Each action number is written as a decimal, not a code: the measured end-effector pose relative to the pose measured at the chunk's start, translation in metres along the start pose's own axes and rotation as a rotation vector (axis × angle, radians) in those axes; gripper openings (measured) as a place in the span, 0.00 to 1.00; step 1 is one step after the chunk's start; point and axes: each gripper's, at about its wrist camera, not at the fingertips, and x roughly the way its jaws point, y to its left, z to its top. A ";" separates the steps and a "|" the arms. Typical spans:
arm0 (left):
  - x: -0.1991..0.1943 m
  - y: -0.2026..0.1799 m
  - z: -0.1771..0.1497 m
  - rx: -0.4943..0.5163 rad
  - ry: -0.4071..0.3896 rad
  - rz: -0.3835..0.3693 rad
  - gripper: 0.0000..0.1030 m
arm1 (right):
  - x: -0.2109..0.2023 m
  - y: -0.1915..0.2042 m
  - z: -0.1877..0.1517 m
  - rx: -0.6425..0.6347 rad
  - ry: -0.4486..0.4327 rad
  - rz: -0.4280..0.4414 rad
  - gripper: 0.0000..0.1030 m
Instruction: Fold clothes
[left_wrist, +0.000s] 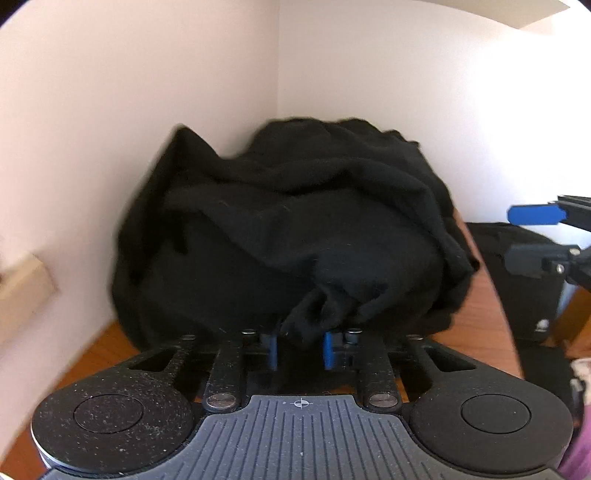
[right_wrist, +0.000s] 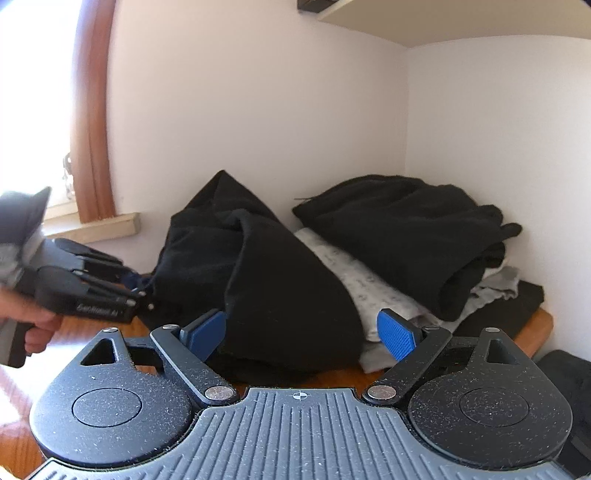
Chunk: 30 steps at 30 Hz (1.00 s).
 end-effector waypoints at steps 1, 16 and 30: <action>-0.007 0.005 0.002 -0.015 -0.027 0.015 0.06 | 0.003 0.002 0.000 -0.003 0.003 -0.001 0.86; -0.095 0.089 -0.036 -0.146 -0.125 0.167 0.07 | 0.040 0.061 -0.006 -0.032 0.015 0.078 0.86; -0.097 0.119 -0.107 -0.268 -0.125 0.086 0.28 | 0.072 0.132 -0.009 -0.234 0.075 0.179 0.92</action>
